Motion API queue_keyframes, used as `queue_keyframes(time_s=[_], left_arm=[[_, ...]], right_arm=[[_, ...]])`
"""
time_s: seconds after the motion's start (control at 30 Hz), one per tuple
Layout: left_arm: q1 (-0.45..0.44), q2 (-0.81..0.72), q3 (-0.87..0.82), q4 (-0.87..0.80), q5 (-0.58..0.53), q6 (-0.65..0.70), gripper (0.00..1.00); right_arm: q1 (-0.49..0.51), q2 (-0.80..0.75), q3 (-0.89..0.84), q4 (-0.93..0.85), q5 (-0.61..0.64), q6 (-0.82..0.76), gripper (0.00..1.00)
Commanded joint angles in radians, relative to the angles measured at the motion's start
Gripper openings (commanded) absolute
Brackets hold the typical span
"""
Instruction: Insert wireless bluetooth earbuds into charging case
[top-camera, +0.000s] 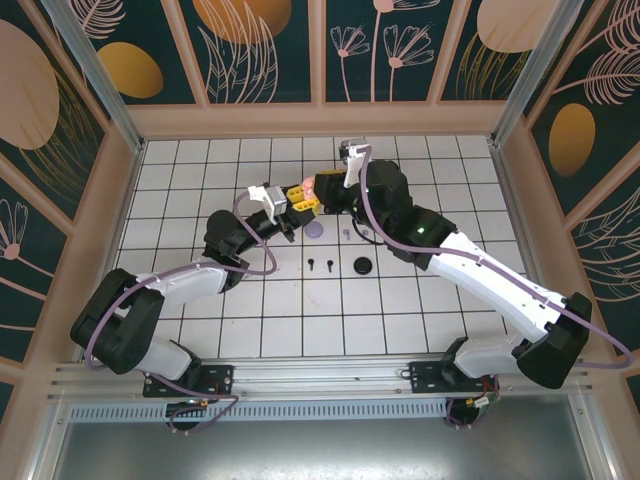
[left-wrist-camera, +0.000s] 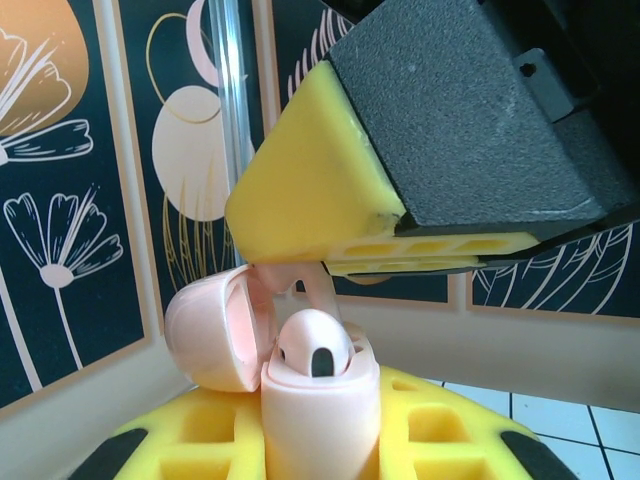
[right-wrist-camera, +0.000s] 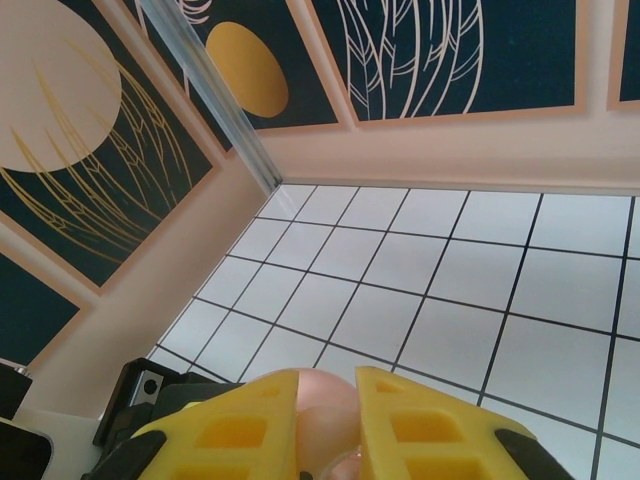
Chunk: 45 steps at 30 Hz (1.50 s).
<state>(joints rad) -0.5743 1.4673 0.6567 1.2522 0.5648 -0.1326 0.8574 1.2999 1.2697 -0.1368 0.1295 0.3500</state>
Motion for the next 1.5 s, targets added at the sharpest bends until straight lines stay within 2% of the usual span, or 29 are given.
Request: queue_keyframes(time_s=[0.0, 0.67, 0.9, 0.97, 1.3, 1.47], left_arm=[[0.001, -0.009, 0.022, 0.058, 0.012, -0.009, 0.00], [0.001, -0.009, 0.022, 0.058, 0.003, -0.011, 0.00], [0.000, -0.009, 0.021, 0.058, -0.001, -0.010, 0.00], [0.000, -0.009, 0.021, 0.058, -0.002, -0.010, 0.00], [0.000, -0.010, 0.020, 0.059, -0.005, -0.011, 0.00], [0.001, -0.013, 0.017, 0.058, -0.005, -0.011, 0.00]], right_arm=[[0.005, 0.002, -0.025, 0.028, -0.001, 0.017, 0.19], [0.068, 0.022, -0.069, -0.004, 0.052, -0.032, 0.18], [0.075, 0.014, -0.101, -0.023, 0.085, 0.005, 0.17], [0.075, 0.011, -0.102, -0.035, 0.111, 0.034, 0.14], [0.099, 0.033, -0.076, -0.033, 0.091, 0.049, 0.20], [0.102, 0.035, -0.056, -0.054, 0.128, 0.065, 0.22]])
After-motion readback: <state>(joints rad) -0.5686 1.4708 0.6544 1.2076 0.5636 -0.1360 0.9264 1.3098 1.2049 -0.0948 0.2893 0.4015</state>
